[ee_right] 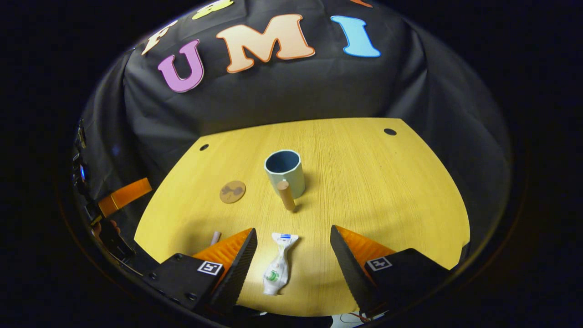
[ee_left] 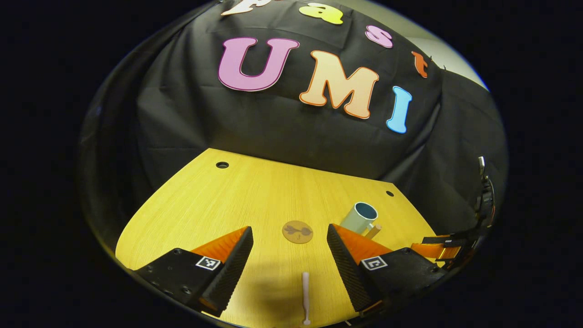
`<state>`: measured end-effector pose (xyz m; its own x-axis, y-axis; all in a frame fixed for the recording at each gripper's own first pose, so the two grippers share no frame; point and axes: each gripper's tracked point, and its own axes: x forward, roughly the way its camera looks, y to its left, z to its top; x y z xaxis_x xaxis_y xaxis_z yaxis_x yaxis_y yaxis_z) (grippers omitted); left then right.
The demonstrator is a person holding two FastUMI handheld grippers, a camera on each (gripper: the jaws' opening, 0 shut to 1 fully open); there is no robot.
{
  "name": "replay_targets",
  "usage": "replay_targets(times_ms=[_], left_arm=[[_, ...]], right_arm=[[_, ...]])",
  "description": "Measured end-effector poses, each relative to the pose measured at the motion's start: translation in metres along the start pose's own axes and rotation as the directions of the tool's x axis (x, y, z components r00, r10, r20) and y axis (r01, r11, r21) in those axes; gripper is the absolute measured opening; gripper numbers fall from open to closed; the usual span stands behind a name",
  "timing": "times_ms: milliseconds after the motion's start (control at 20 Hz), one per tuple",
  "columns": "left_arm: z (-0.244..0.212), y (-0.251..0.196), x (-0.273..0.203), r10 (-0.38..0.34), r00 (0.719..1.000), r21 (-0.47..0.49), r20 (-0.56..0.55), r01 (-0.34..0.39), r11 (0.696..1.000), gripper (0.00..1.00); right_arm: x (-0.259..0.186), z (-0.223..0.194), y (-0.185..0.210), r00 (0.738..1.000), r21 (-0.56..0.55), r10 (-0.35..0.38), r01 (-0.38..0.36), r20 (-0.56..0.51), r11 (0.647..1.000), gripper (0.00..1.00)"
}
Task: Put the toothbrush and toothpaste on the desktop into the cup, then pick up the cup and place it on the coaster on the desktop.
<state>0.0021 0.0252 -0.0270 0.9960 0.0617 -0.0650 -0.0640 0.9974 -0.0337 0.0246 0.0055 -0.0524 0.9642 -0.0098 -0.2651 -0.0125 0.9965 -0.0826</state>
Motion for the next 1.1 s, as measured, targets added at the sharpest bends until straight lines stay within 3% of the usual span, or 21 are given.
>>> replay_targets(times_ms=[100, 150, 300, 400, 450, 550, 600, 750, 800, 950, 1100], left_arm=[[-0.006, 0.008, -0.002, 0.020, 1.000, 0.002, -0.015, -0.020, 1.000, 0.96], [-0.010, 0.013, -0.002, 0.033, 0.999, 0.002, -0.028, -0.033, 0.999, 0.95], [-0.015, 0.025, -0.007, 0.063, 0.997, 0.001, -0.052, -0.063, 0.998, 0.96], [-0.017, 0.035, -0.009, 0.085, 0.994, 0.016, -0.064, -0.085, 0.996, 0.96], [-0.019, 0.039, -0.010, 0.095, 0.993, 0.028, -0.067, -0.094, 0.995, 0.96], [-0.020, 0.046, -0.012, 0.105, 0.991, 0.046, -0.080, -0.102, 0.994, 0.95], [-0.024, 0.045, -0.011, 0.102, 0.991, 0.049, -0.090, -0.098, 0.994, 0.95], [-0.032, 0.042, -0.010, 0.079, 0.988, 0.036, -0.129, -0.075, 0.997, 0.95], [-0.034, 0.040, -0.010, 0.058, 0.989, 0.024, -0.139, -0.055, 0.998, 0.95], [-0.040, 0.041, -0.006, 0.041, 0.987, 0.020, -0.155, -0.039, 0.999, 0.96], [-0.045, 0.049, 0.005, 0.051, 0.983, 0.002, -0.177, -0.051, 0.999, 0.96]], right_arm=[[0.009, -0.010, 0.006, 0.998, -0.004, 0.017, -0.017, -0.060, 1.000, 0.98], [0.014, -0.016, 0.010, 0.995, -0.006, 0.026, -0.027, -0.093, 1.000, 0.94], [0.027, -0.033, 0.015, 0.980, -0.028, 0.022, -0.028, -0.196, 0.999, 0.99], [0.037, -0.041, 0.019, 0.968, -0.033, 0.020, -0.030, -0.251, 0.999, 0.94], [0.042, -0.047, 0.022, 0.960, -0.034, 0.019, -0.029, -0.279, 0.999, 0.99], [0.055, -0.057, 0.026, 0.939, -0.044, 0.008, -0.024, -0.343, 0.999, 0.99], [0.058, -0.063, 0.029, 0.928, -0.043, 0.006, -0.024, -0.372, 0.999, 0.94], [0.071, -0.075, 0.033, 0.893, -0.032, -0.014, 0.000, -0.449, 0.999, 0.99], [0.076, -0.080, 0.033, 0.869, -0.028, -0.032, 0.021, -0.493, 0.999, 0.98], [0.082, -0.090, 0.024, 0.837, -0.043, -0.085, 0.073, -0.541, 0.996, 0.94], [0.089, -0.092, 0.016, 0.819, -0.050, -0.129, 0.122, -0.560, 0.991, 0.75]])
